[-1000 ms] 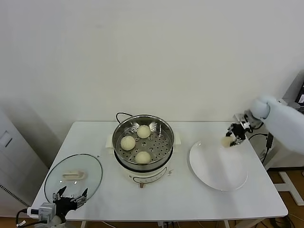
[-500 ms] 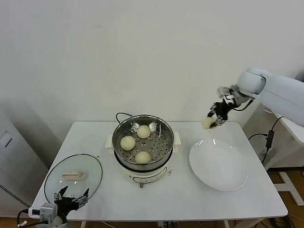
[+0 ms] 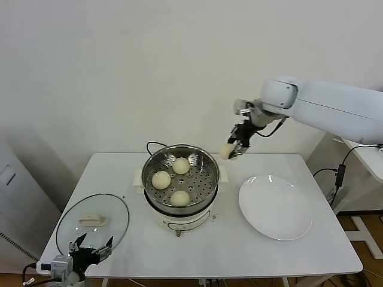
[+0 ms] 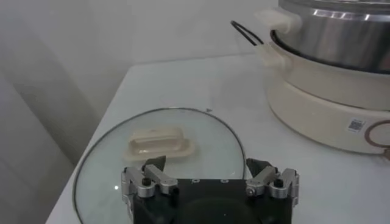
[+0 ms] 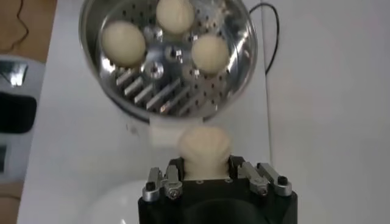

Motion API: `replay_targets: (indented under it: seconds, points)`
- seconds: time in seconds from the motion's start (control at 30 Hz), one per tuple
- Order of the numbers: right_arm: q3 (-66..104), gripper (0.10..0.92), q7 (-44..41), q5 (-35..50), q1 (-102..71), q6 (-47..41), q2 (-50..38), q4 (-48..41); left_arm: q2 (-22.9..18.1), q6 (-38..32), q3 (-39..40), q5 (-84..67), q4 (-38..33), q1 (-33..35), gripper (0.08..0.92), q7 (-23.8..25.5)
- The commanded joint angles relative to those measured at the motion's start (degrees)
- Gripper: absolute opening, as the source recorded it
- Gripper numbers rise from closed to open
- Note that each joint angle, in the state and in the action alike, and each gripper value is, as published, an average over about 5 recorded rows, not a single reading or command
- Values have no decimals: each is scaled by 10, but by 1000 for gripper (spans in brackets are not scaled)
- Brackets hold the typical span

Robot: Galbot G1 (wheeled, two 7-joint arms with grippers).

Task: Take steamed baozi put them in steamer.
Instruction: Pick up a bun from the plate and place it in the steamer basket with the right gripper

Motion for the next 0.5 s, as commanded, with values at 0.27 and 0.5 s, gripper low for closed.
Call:
replay_targets:
  seconds: [0.27, 0.5]
  points:
    - [5, 458, 87, 67, -65, -74, 95, 5, -4, -1, -1, 1, 2, 2, 823, 0]
    - [11, 458, 107, 60, -105, -83, 111, -8, -5, -2, -4, 1, 0, 4, 823, 0]
